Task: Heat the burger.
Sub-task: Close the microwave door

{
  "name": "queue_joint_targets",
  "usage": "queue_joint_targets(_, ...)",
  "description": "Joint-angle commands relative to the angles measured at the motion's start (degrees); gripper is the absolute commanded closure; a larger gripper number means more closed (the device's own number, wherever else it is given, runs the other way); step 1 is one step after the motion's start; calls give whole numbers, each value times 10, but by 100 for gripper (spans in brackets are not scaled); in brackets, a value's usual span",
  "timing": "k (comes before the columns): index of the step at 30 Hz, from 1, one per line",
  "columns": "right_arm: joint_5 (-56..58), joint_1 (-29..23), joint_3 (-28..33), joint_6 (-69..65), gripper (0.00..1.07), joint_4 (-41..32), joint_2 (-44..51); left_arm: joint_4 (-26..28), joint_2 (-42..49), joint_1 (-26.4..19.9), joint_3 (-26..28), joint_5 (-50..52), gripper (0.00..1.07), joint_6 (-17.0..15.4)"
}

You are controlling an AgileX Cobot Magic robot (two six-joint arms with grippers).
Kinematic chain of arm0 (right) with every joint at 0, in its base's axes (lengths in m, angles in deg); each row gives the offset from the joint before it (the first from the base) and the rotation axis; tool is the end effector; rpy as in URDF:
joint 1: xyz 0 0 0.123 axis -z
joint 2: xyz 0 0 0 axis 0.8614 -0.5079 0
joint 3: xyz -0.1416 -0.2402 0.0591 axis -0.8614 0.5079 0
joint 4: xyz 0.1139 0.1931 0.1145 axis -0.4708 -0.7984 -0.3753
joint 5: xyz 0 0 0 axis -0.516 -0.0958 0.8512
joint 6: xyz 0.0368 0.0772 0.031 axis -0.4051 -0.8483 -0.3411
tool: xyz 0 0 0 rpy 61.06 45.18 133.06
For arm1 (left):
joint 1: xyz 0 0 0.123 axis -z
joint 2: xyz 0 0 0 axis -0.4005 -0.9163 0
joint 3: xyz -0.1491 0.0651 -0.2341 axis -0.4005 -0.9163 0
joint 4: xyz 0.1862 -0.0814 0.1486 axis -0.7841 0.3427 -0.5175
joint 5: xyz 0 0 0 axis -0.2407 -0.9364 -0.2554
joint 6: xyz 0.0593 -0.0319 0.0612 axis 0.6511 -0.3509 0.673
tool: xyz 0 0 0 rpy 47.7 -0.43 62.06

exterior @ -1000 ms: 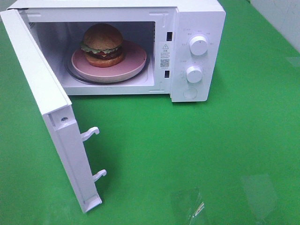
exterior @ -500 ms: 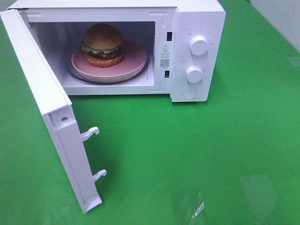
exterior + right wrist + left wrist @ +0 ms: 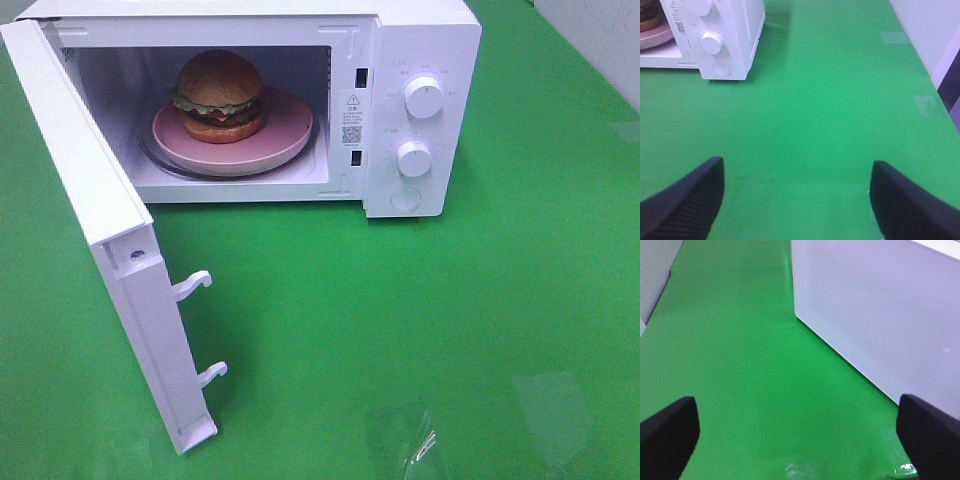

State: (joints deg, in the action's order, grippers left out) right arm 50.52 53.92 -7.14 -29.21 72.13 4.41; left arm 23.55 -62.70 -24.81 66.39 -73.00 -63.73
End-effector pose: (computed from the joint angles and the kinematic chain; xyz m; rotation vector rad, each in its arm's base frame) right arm -0.0010 -0.0073 0.2836 -0.0045 1.9523 0.0134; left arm -0.0080 -0.0088 0.2814 0.1031 2.0243 -0.0423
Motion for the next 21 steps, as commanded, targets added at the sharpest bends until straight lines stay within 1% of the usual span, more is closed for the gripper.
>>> queue_joint_targets(1,-5,3,2,7,31,-1,15,3,9,-1,0,-1,7,-2)
queue_joint_targets(21,-5,3,2,7,31,-1,15,3,9,-1,0,-1,7,-2)
